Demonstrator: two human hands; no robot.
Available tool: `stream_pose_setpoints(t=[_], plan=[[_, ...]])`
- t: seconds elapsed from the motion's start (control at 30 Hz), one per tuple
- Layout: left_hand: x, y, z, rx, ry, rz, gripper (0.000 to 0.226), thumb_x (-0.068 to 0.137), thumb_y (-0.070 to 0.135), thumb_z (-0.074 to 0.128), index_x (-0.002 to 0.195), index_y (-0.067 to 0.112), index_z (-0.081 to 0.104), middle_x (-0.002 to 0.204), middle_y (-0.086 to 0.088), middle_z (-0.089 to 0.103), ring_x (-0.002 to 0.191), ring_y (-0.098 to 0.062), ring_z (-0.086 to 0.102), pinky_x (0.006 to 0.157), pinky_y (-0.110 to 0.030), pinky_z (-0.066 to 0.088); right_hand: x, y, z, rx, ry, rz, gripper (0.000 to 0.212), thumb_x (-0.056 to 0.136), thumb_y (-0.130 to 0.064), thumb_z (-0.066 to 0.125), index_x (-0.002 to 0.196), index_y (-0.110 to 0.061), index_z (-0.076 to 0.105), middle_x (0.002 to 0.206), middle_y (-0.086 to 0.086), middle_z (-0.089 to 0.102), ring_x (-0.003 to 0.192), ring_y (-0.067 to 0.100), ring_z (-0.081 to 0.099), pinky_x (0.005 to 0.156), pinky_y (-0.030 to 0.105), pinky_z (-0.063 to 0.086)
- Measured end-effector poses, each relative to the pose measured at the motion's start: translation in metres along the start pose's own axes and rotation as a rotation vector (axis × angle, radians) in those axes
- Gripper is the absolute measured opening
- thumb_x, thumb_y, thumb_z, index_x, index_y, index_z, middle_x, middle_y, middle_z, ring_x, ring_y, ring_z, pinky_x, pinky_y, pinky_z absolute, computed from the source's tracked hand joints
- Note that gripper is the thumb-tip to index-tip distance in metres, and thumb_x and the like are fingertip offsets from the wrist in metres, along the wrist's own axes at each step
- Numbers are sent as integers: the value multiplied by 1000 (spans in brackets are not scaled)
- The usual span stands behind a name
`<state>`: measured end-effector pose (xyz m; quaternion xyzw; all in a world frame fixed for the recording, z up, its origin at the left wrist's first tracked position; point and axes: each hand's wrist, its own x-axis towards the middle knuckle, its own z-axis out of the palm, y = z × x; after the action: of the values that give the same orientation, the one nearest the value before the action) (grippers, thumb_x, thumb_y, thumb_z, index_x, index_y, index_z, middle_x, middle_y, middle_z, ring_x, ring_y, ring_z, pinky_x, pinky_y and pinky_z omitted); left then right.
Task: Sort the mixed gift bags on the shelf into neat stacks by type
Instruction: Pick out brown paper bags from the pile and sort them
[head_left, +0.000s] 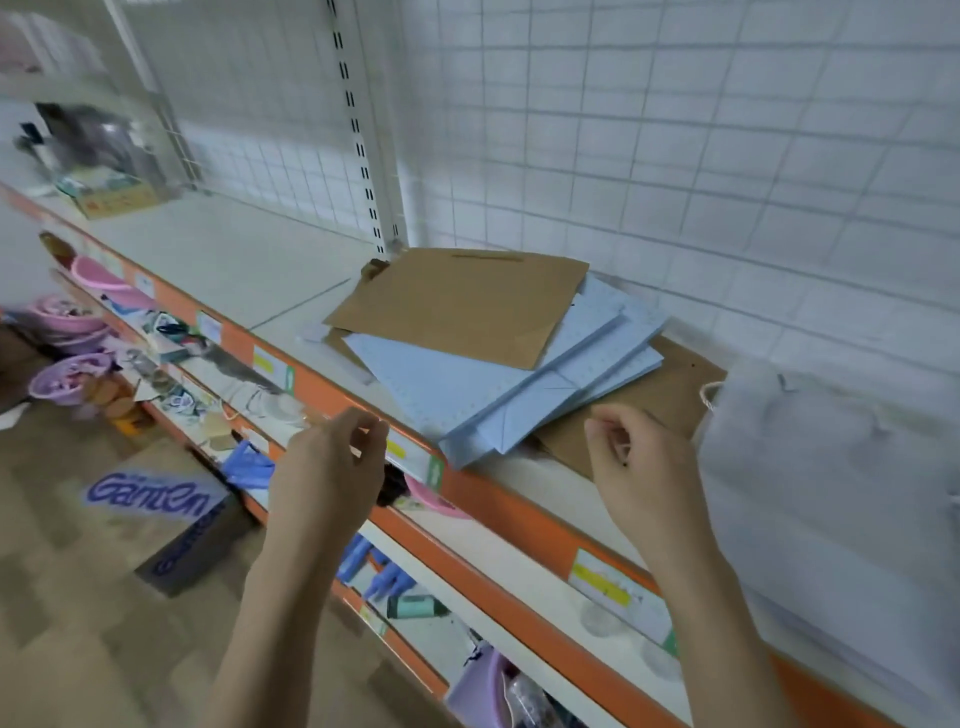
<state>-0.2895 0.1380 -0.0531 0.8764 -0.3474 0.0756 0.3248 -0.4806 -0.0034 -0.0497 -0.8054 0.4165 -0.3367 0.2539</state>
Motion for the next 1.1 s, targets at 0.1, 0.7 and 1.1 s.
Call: stream_pose_setpoints(t=[0.1,0.7,1.1], plan=[[24,-15,9,-23,-35,-17,19,92,29,51,96,18,66,83,3,69,71,-20,63,65,-35,55,18,-8,18,-42,0,-3,21,94,-24,50,105,-13,63,88,-7,59,77,5,49,69,18,36],[252,-45,79,27,-389,5,85,76,64,57,139,14,32,137,-20,39,122,-41,38,99,-48,31,73,-54,95,-320,326,323,19,91,-19,55,104,-10,65,91,3,61,77,9,49,64,17,31],[293,-84,80,-372,-651,-73,105,52,50,84,133,8,32,132,-9,49,120,-29,47,91,-39,41,65,-79,126,-352,451,548,14,92,-17,50,94,-11,63,66,0,57,61,9,50,51,19,31]])
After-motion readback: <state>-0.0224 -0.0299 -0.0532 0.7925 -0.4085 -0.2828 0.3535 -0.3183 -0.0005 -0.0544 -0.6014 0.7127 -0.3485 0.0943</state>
